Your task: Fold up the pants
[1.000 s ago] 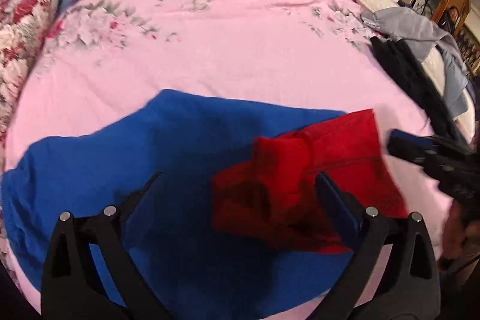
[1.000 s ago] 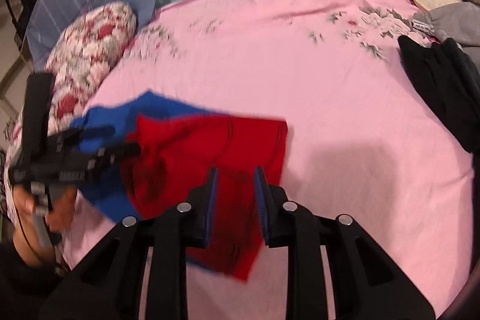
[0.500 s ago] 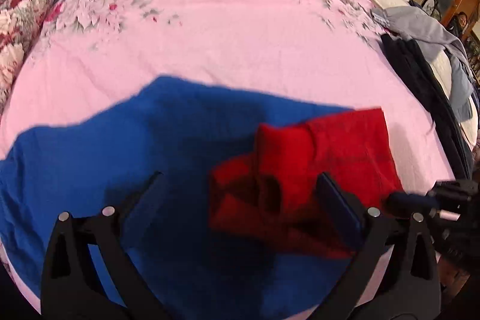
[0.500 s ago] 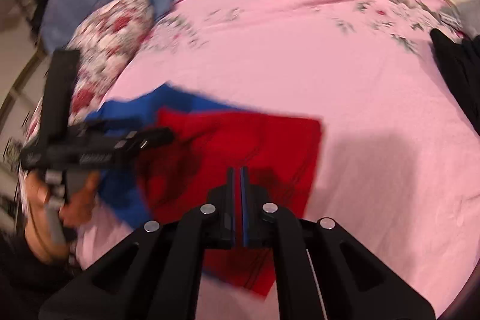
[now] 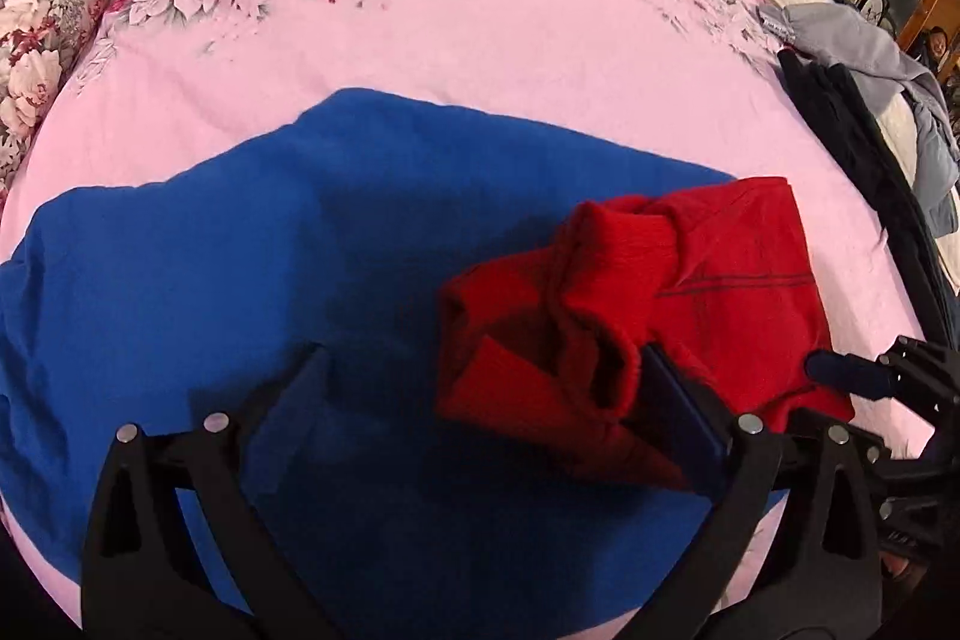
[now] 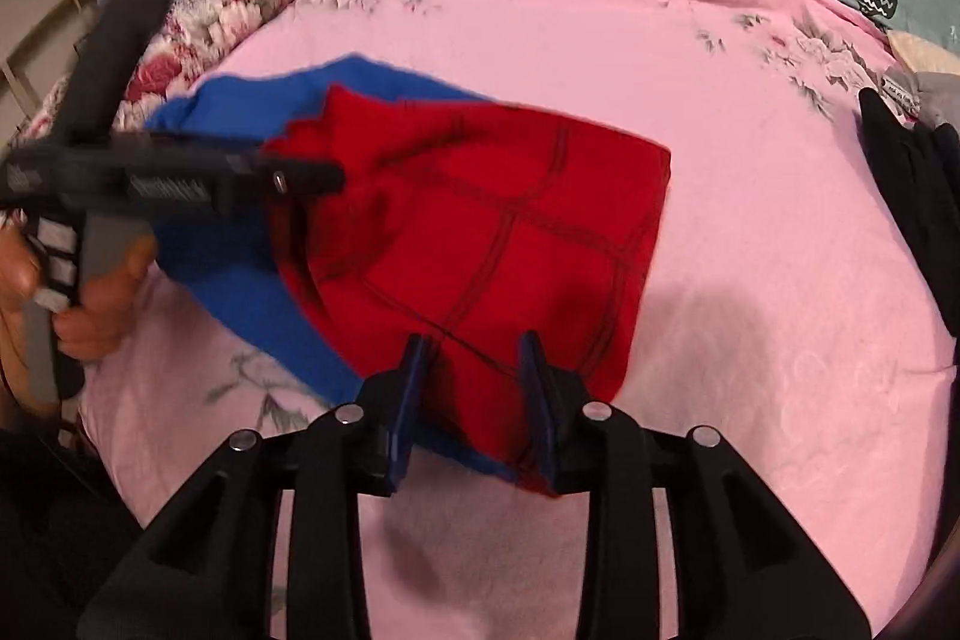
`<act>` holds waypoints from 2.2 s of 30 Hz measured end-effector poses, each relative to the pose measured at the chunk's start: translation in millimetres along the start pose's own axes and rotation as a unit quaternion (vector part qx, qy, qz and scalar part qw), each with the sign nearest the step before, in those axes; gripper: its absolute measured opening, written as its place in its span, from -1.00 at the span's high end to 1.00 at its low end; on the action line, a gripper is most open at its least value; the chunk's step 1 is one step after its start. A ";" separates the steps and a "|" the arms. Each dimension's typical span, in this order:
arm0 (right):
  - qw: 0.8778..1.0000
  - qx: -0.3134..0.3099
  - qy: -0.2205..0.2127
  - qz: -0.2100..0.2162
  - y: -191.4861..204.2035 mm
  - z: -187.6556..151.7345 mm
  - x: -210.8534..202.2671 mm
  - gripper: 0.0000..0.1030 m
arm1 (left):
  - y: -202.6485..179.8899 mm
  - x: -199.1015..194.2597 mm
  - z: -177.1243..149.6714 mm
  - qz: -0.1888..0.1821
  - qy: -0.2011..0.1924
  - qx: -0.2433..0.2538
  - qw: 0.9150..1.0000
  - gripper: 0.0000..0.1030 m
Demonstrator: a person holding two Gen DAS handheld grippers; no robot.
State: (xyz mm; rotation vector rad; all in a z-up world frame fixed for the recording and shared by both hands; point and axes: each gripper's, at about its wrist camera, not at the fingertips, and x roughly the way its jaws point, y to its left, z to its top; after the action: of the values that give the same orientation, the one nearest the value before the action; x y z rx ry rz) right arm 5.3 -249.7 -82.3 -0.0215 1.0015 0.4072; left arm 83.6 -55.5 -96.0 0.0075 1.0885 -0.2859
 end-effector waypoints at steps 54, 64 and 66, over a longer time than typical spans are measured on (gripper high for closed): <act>0.995 -0.040 -0.037 0.084 36.8 117.1 28.5 -0.02 | 182.3 -89.1 -48.4 0.140 -0.056 -0.205 0.967 -0.96; 0.989 -0.117 0.053 0.077 99.2 148.9 112.9 -0.02 | 205.5 -81.0 -55.5 0.172 -0.036 -0.243 0.954 -0.96; 0.993 -0.102 0.047 0.042 91.1 150.3 117.4 -0.02 | 208.6 -86.7 -52.3 0.189 -0.048 -0.241 0.951 -0.96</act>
State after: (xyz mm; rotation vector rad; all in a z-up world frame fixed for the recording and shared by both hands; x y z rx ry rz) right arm 151.6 -97.2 -81.5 -0.1845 1.0535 0.5893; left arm 49.2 172.6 -72.7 -0.2314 1.0126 0.3259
